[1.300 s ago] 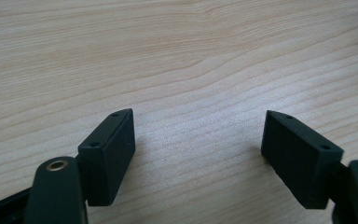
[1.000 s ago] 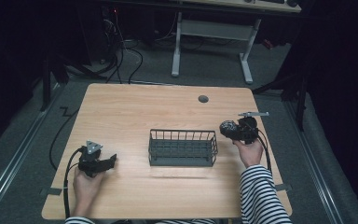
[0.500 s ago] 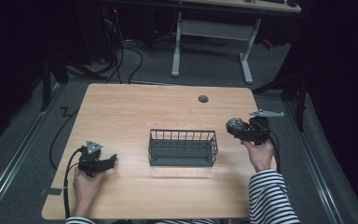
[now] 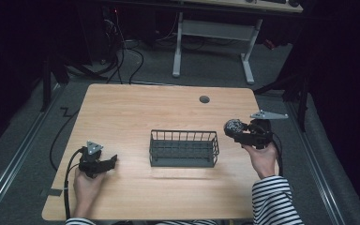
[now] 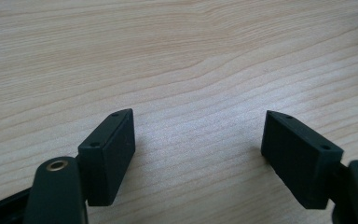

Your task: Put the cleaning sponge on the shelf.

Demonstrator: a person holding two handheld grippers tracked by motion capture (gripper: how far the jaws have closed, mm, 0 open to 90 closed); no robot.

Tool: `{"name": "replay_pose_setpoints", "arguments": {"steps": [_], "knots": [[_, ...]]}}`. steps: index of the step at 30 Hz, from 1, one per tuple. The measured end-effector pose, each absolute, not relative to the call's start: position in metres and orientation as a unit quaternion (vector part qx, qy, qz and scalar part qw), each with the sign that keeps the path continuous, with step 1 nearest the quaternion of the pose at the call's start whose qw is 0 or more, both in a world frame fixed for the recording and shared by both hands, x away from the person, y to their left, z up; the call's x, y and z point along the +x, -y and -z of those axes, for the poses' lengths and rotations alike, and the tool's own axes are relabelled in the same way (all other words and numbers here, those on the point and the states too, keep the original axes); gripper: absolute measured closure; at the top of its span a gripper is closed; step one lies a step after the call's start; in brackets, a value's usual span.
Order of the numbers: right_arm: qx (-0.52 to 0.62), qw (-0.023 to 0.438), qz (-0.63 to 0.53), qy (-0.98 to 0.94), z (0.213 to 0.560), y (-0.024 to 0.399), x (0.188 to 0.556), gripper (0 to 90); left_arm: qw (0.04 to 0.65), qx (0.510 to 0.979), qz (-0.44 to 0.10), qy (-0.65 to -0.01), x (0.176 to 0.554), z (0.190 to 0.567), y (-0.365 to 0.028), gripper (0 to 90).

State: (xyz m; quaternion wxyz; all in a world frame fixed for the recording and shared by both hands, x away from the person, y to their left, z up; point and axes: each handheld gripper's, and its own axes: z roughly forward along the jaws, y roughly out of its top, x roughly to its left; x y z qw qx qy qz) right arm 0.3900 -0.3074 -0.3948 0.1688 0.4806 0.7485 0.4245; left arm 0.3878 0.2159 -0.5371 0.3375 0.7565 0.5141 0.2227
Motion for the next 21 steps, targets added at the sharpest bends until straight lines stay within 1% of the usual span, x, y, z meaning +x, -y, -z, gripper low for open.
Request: {"name": "replay_pose_setpoints", "arguments": {"steps": [9, 13, 15, 17, 21], "knots": [[0.448, 0.152, -0.434, -0.767, 0.386, 0.287, 0.381, 37.4, 0.338, 0.756, -0.223, -0.514, 0.388, 0.537, -0.216, 26.4], [0.432, 0.131, -0.446, -0.773, 0.383, 0.276, 0.379, 37.4, 0.338, 0.756, -0.223, -0.514, 0.388, 0.537, -0.216, 26.5], [0.420, 0.129, -0.444, -0.781, 0.382, 0.268, 0.377, 37.3, 0.338, 0.756, -0.222, -0.514, 0.388, 0.537, -0.216, 26.5], [0.411, 0.120, -0.444, -0.787, 0.382, 0.261, 0.376, 37.3, 0.338, 0.756, -0.222, -0.514, 0.388, 0.537, -0.216, 26.6], [0.397, 0.117, -0.433, -0.801, 0.387, 0.246, 0.377, 37.2, 0.338, 0.756, -0.222, -0.514, 0.388, 0.537, -0.216, 26.6]]}}
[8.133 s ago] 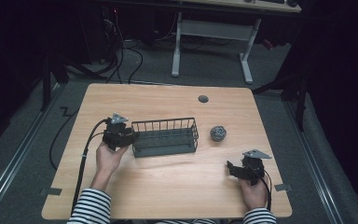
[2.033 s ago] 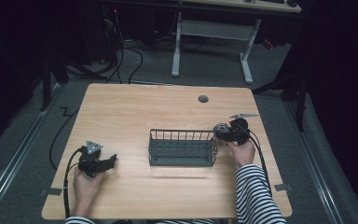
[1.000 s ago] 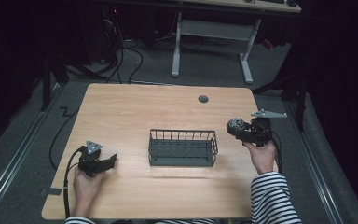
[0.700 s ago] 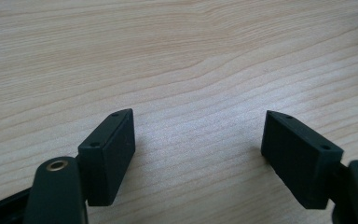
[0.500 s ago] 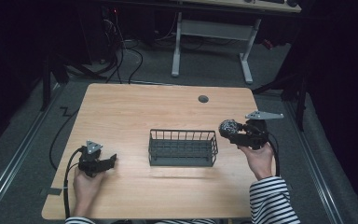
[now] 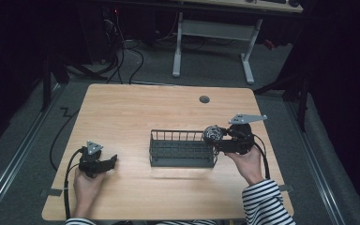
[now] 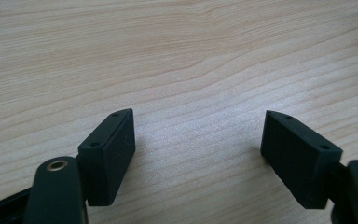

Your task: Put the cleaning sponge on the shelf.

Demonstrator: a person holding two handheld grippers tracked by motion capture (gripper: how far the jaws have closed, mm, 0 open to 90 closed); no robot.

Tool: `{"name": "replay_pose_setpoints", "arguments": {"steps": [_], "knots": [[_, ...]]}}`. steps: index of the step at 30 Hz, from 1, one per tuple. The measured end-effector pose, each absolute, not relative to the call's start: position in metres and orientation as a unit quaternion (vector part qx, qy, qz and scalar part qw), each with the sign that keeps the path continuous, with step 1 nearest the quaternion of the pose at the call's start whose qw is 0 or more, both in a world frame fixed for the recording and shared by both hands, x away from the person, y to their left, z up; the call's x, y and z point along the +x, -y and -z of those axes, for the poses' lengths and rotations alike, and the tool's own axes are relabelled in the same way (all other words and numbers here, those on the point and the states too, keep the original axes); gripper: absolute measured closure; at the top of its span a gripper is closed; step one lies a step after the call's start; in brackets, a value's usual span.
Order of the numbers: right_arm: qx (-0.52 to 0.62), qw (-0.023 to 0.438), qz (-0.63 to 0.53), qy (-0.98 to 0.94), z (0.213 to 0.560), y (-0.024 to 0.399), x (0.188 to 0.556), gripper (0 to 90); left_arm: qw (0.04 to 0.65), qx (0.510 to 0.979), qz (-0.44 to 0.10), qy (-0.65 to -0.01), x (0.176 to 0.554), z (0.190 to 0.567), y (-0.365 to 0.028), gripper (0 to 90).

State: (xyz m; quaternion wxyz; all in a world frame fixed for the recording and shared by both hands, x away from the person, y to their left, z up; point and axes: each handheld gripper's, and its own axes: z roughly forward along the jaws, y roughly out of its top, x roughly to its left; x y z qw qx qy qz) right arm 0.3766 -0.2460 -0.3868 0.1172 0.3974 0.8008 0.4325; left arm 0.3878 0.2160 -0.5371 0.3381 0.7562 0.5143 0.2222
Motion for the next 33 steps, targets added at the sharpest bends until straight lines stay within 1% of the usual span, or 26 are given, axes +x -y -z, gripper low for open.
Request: {"name": "replay_pose_setpoints", "arguments": {"steps": [14, 23, 33], "knots": [[0.381, 0.103, -0.393, -0.830, 0.408, 0.210, 0.391, 36.6, 0.338, 0.756, -0.222, -0.514, 0.388, 0.537, -0.216, 26.6], [0.399, 0.088, -0.365, -0.837, 0.424, 0.204, 0.409, 35.6, 0.338, 0.756, -0.223, -0.514, 0.388, 0.537, -0.216, 26.6], [0.409, 0.076, -0.349, -0.840, 0.433, 0.200, 0.416, 34.3, 0.338, 0.756, -0.223, -0.514, 0.388, 0.537, -0.216, 26.6]]}}
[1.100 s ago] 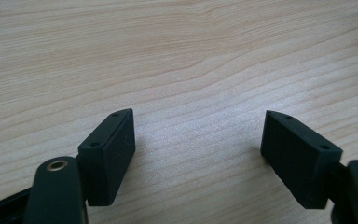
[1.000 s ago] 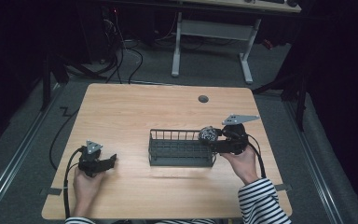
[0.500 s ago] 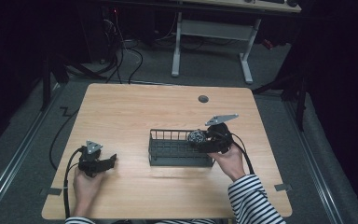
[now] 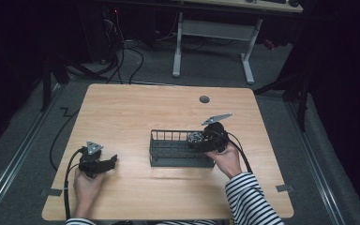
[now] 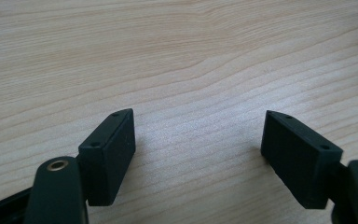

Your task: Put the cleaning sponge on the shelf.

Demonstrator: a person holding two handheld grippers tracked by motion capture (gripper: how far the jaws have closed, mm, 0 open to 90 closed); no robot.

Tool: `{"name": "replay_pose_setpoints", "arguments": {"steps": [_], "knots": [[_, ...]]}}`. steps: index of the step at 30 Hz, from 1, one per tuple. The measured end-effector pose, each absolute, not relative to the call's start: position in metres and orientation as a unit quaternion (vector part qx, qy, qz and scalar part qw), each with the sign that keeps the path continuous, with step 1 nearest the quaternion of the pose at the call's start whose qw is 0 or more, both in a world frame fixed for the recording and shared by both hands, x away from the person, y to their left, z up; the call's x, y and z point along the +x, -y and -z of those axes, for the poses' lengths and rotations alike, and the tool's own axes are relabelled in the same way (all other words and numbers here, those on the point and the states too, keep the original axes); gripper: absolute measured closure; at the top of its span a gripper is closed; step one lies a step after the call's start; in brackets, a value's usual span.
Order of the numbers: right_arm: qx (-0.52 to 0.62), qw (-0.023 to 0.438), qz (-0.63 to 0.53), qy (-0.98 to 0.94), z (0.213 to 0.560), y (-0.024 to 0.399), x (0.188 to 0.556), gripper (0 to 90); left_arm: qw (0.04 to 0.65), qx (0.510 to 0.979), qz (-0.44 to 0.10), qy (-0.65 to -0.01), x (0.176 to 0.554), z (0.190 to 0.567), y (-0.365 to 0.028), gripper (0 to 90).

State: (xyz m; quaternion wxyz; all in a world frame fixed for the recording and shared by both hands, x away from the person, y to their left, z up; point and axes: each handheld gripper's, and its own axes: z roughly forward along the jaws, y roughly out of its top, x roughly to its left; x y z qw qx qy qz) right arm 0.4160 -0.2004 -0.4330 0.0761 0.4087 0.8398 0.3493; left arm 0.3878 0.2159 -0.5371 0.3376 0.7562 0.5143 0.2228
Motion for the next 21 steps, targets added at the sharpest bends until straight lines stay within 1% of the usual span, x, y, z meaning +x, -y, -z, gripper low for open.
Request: {"name": "replay_pose_setpoints", "arguments": {"steps": [6, 13, 21], "knots": [[0.410, 0.075, -0.342, -0.842, 0.4372, 0.1991, 0.4190, 33.6, 0.338, 0.756, -0.223, -0.514, 0.3877, 0.5371, -0.2159, 26.6], [0.409, 0.074, -0.332, -0.847, 0.4404, 0.1967, 0.4197, 30.4, 0.338, 0.756, -0.223, -0.514, 0.3877, 0.5371, -0.2160, 26.8], [0.409, 0.080, -0.349, -0.839, 0.4345, 0.2007, 0.4179, 30.2, 0.338, 0.756, -0.223, -0.515, 0.3878, 0.5372, -0.2159, 26.7]]}}
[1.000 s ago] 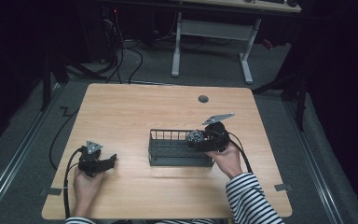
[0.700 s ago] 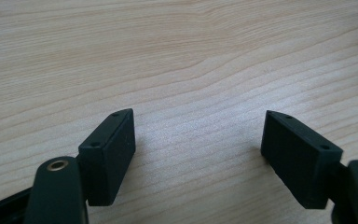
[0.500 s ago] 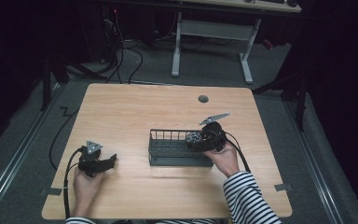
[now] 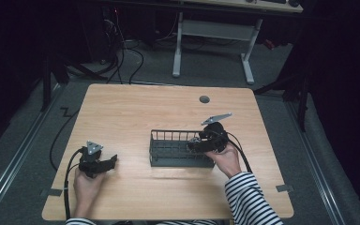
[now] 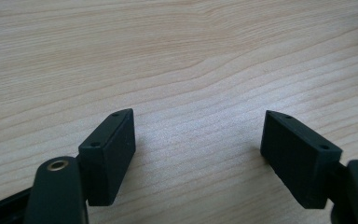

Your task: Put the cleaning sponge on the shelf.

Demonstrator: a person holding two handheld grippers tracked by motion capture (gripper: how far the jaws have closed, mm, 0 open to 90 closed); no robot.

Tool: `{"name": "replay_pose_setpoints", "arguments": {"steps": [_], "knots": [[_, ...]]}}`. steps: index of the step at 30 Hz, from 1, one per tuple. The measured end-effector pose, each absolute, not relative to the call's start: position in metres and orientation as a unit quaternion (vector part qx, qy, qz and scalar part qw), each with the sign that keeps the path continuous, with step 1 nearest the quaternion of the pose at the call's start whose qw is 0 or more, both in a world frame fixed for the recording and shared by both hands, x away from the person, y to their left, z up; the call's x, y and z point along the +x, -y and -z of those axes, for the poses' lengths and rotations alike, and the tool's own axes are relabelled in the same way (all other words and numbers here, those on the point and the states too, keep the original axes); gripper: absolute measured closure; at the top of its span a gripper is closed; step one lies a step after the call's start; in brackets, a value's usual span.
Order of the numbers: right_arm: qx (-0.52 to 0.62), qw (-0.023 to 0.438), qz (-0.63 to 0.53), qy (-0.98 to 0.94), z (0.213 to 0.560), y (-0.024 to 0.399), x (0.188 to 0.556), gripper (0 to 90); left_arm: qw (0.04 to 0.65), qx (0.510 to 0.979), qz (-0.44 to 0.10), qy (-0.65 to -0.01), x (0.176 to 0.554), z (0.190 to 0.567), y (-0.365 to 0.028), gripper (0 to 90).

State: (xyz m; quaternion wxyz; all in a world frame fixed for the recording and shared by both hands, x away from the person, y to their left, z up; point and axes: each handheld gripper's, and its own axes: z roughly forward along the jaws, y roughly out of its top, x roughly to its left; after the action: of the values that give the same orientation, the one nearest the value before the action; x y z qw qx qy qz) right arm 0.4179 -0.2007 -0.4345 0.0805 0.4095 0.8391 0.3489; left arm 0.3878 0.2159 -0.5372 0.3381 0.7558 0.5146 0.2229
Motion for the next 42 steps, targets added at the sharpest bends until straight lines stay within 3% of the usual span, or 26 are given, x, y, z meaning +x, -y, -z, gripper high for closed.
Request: {"name": "replay_pose_setpoints", "arguments": {"steps": [21, 42], "knots": [[0.423, 0.127, -0.403, -0.801, 0.404, 0.237, 0.402, 33.4, 0.338, 0.756, -0.223, -0.514, 0.388, 0.537, -0.216, 26.7], [0.463, 0.156, -0.422, -0.763, 0.398, 0.287, 0.385, 34.6, 0.339, 0.755, -0.223, -0.515, 0.388, 0.537, -0.216, 26.7]]}}
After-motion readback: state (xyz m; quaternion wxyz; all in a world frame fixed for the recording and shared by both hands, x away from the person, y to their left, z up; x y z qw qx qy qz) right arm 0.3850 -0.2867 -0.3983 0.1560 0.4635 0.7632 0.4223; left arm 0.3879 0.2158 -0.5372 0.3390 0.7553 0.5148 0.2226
